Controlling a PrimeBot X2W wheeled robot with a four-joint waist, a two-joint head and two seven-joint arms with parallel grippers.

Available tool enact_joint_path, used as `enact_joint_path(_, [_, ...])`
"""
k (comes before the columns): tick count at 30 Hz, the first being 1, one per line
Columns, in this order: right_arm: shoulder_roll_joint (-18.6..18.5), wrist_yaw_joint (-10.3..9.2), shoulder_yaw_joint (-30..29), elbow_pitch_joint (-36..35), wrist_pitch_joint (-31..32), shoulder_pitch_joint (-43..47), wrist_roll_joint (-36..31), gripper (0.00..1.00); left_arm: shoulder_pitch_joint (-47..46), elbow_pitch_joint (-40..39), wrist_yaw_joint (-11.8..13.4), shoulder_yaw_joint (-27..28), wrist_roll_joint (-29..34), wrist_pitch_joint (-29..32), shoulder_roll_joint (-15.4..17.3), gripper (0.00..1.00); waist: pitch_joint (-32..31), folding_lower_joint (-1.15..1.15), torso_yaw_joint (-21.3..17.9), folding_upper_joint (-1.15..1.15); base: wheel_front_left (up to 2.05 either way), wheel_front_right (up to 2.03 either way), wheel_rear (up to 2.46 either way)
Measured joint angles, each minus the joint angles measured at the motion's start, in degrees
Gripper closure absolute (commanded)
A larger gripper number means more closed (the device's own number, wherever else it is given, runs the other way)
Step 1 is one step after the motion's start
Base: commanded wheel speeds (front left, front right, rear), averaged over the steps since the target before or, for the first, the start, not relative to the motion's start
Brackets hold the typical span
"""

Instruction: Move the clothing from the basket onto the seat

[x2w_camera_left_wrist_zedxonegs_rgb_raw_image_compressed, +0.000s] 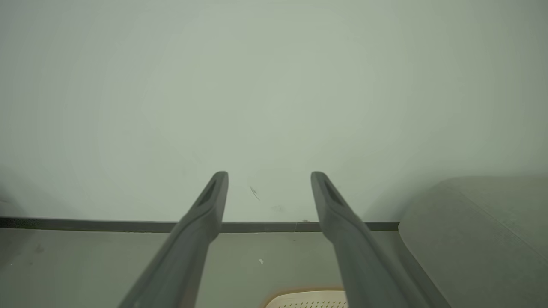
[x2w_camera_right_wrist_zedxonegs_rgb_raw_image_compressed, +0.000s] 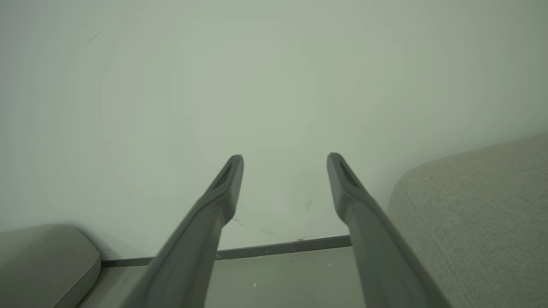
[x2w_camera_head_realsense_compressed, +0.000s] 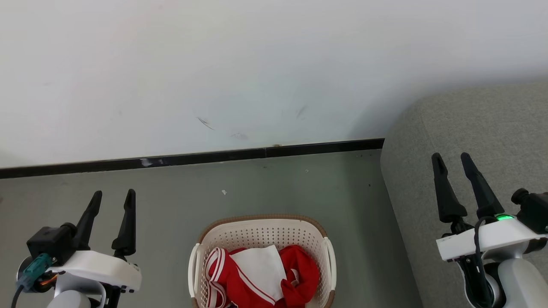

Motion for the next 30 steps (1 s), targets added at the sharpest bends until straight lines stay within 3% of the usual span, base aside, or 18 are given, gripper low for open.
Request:
enact_joint_path(19, [-0.41, 0.0, -0.01, -0.19, 0.0, 0.0, -1.24, 0.0, 1.07, -1.93, -0.21, 0.71, 0.85, 0.0, -0.86, 0.0, 0.77, 0.0, -0.21, 0.0, 0.0, 0.0, 0.0])
enact_joint_path(30, [0.07, 0.0, -1.35, -0.71, 0.0, 0.0, -2.18, 0.0, 1.15, -1.72, -1.57, -2.29, 1.21, 0.1, -1.26, 0.0, 2.16, 0.0, -0.59, 0.0, 0.0, 0.0, 0.0])
